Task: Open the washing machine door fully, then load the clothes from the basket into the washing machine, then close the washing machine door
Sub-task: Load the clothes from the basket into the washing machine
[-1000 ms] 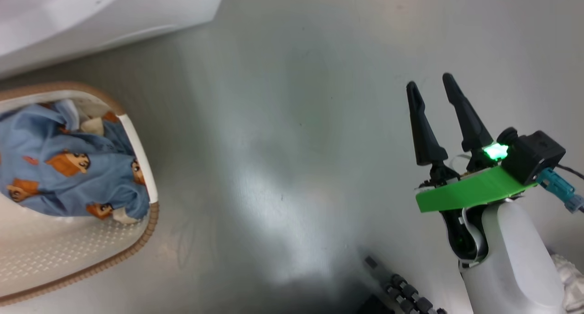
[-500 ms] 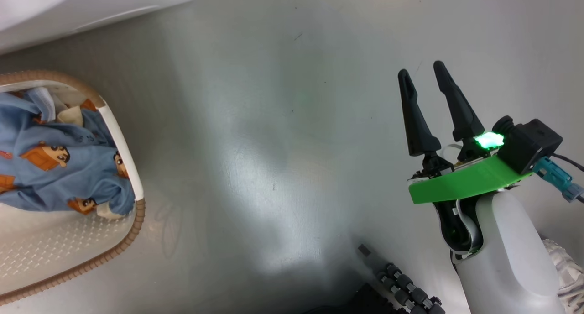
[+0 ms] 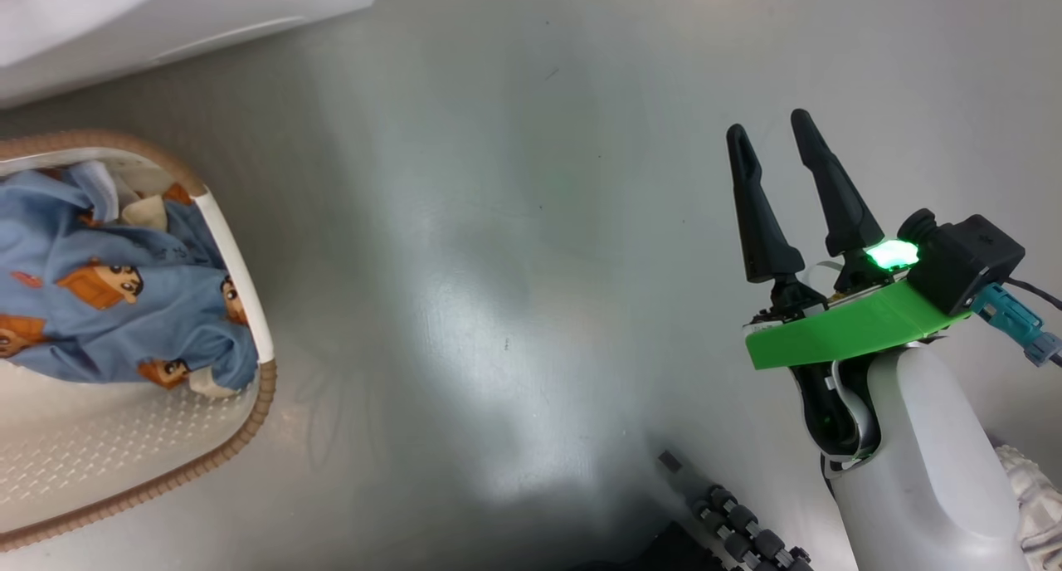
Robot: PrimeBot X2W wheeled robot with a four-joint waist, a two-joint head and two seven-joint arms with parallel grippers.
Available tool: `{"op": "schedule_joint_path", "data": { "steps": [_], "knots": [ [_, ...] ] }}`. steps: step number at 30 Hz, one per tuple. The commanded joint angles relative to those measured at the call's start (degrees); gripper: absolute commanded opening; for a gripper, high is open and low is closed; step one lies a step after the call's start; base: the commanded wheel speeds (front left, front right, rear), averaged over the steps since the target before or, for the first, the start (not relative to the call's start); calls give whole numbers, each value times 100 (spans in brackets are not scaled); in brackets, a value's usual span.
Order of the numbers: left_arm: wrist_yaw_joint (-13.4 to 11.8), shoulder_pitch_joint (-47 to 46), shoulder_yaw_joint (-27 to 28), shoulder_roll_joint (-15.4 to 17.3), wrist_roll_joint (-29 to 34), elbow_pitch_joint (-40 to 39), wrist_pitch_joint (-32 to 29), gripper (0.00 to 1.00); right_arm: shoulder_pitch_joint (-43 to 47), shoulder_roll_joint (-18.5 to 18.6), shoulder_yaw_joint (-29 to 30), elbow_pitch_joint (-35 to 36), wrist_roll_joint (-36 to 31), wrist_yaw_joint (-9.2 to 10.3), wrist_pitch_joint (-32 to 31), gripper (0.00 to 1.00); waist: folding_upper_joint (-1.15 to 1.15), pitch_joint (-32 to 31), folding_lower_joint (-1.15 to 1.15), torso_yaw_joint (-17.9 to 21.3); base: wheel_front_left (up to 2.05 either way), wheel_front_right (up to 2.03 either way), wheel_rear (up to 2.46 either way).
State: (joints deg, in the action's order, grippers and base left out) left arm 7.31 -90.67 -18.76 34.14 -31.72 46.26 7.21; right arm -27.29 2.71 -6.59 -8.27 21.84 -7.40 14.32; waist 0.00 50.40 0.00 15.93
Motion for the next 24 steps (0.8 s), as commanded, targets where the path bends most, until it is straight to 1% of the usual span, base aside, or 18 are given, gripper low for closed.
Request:
{"op": "schedule_joint_path", "data": {
  "steps": [1, 11, 14, 21, 24],
  "knots": [
    [-6, 31, 50, 221, -46, -55, 32, 100, 188, 17, -62, 96, 35, -9, 68, 100, 0, -30, 0, -36, 0, 0, 0],
    [-10, 417, -19, 43, -128, 111, 395, 100, 236, 17, 79, 85, -130, -9, 68, 100, 0, -294, 0, -262, 0, 0, 0],
    [-23, 562, 7, -64, -204, 111, 489, 100, 255, 17, 111, 81, -186, -9, 68, 100, 0, -385, 0, -343, 0, 0, 0],
    [-124, 940, 98, -241, -314, -63, 673, 100, 292, 17, 156, 70, -289, -9, 68, 100, 0, -553, 0, -478, 0, 0, 0],
    [-165, 1183, 129, -251, -292, -248, 728, 100, 318, 17, 166, 67, -323, -9, 68, 100, 0, -615, 0, -510, 0, 0, 0]
  ]
}}
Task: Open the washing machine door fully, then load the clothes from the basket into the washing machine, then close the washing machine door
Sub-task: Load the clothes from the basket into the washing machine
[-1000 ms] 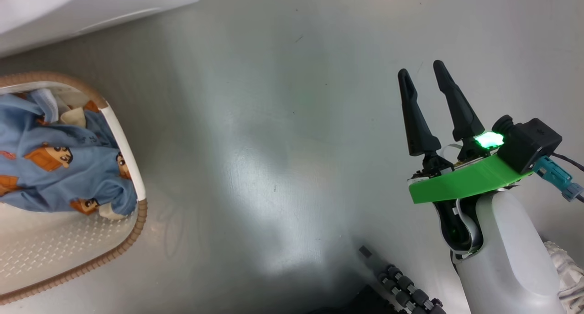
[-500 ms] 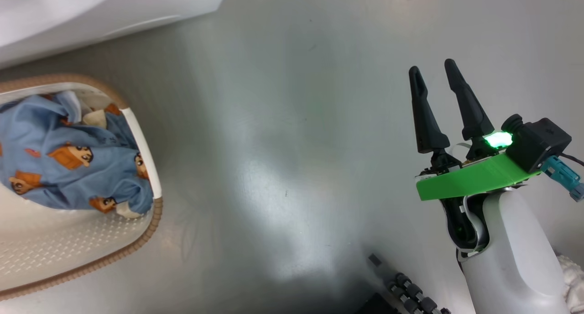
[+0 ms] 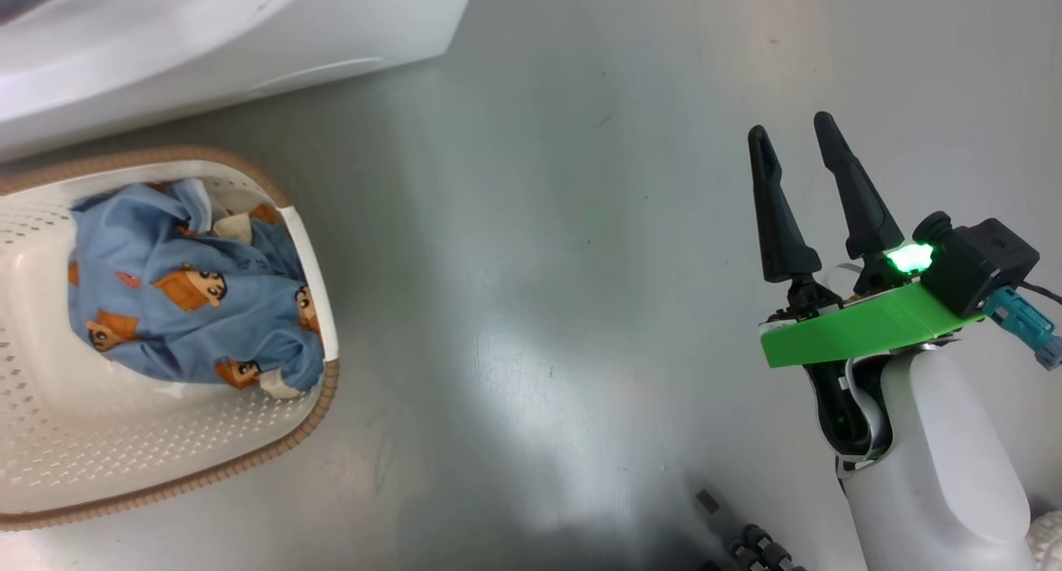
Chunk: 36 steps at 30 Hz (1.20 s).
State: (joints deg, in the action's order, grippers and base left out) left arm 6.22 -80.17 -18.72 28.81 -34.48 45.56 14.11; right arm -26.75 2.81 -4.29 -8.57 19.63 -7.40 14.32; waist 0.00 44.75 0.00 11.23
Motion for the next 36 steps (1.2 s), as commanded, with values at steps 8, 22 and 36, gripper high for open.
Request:
{"op": "schedule_joint_path", "data": {
  "steps": [8, 22, 36],
  "knots": [
    [-233, 959, 371, 206, -78, -909, 83, 100, 341, 7, -35, 102, -164, -9, 68, 100, 0, -169, 0, -102, 0, 0, 0],
    [-657, 2559, 762, 145, 298, -2597, 88, 100, 374, 7, 0, 96, -189, -9, 68, 100, 0, -244, 0, -171, 0, 0, 0],
    [-1018, 4268, 1495, -231, 425, -3962, 88, 100, 390, 7, -16, 74, -199, -9, 68, 100, 0, -300, 0, -217, 0, 0, 0]
  ]
}}
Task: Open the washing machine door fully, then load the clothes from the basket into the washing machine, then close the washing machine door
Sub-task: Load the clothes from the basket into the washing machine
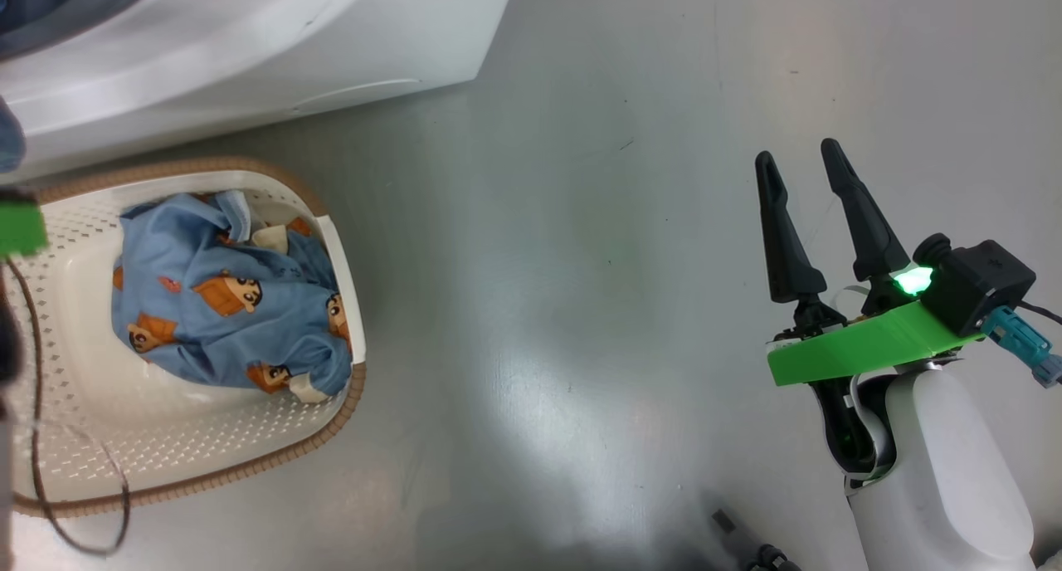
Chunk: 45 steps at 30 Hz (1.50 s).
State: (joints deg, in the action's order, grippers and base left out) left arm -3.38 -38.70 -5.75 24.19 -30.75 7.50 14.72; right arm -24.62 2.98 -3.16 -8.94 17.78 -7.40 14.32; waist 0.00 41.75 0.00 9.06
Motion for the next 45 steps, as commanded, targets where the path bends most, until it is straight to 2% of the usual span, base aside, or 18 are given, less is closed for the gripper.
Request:
{"op": "schedule_joint_path", "data": {
  "steps": [1, 10, 20, 35, 45],
  "knots": [
    [-74, 255, 254, 186, 60, -229, 28, 100, 177, -11, -131, 110, -15, -9, 68, 100, 0, -2, 0, -2, 0, 0, 0],
    [-39, 1194, 711, -243, 277, -712, 28, 100, 175, -11, -148, 85, -50, -9, 68, 100, 0, -14, 0, -37, 0, 0, 0],
    [163, 1998, 1166, -623, 670, -910, 28, 100, 189, -11, -159, 56, -92, -9, 68, 100, 0, -52, 0, -28, 0, 0, 0],
    [421, 2781, 1376, -1158, 937, -681, 28, 100, 220, -11, -195, 3, -65, -9, 68, 100, 0, -71, 0, -14, 0, 0, 0],
    [559, 2941, 1498, -1455, 1175, -395, 28, 100, 219, -11, -218, -5, -99, -9, 68, 100, 0, -107, 0, -43, 0, 0, 0]
  ]
}}
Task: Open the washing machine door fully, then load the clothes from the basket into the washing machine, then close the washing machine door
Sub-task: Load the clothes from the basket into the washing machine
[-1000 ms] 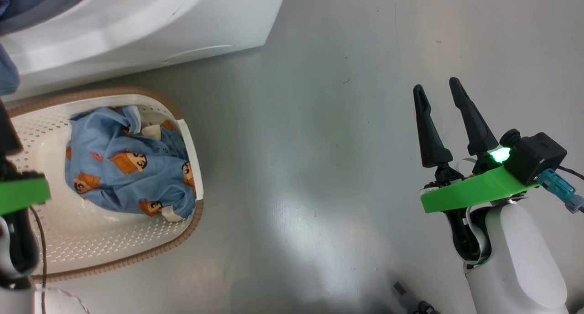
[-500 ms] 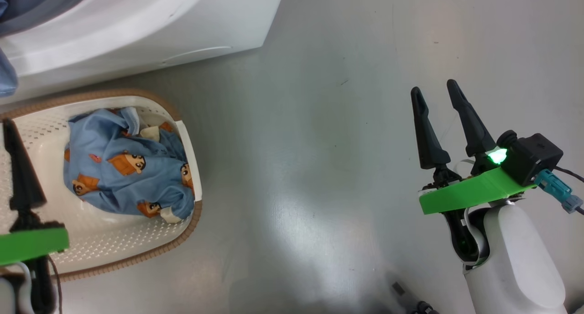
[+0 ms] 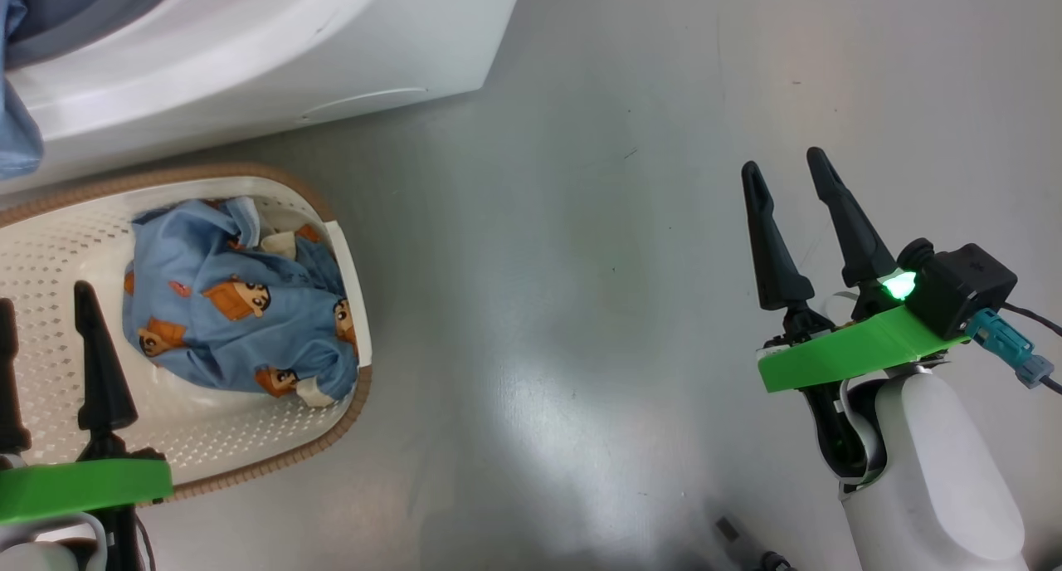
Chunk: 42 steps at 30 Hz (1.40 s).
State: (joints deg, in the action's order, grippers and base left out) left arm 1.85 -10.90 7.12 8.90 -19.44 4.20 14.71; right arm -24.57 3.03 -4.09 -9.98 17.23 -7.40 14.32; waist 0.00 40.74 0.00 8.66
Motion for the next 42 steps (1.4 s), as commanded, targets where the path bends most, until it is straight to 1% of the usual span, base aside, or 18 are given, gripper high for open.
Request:
{"op": "schedule_joint_path", "data": {
  "steps": [1, 12, 20, 25, 29, 36, 42],
  "knots": [
    [48, 163, 225, 53, 60, -56, 29, 100, 212, -15, -128, 97, -45, -9, 68, 100, 0, -11, 0, -2, 0, 0, 0],
    [177, 61, 357, -47, 187, 27, 29, 100, 210, -15, -133, 84, -15, -9, 68, 100, 0, -37, 0, 27, 0, 0, 0],
    [230, -158, 328, 4, 296, 21, 29, 100, 213, -15, -128, 84, 7, -9, 68, 100, 0, -60, 0, 18, 0, 0, 0],
    [238, -336, 294, 99, 341, -12, 29, 100, 222, -15, -123, 83, 16, -9, 68, 100, 0, -74, 0, 18, 0, 0, 0],
    [194, -571, 321, 213, 355, -123, -27, 100, 234, -15, -124, 79, 28, -9, 68, 100, 0, -95, 0, 23, 0, 0, 0],
    [128, -900, 260, 403, 417, -261, -384, 100, 247, -15, -147, 71, 58, -9, 68, 100, 0, -119, 0, 54, 0, 0, 0],
    [15, -1178, 213, 555, 511, -253, -722, 100, 260, -15, -174, 31, 112, -9, 68, 100, 0, -122, 0, 88, 0, 0, 0]
  ]
}}
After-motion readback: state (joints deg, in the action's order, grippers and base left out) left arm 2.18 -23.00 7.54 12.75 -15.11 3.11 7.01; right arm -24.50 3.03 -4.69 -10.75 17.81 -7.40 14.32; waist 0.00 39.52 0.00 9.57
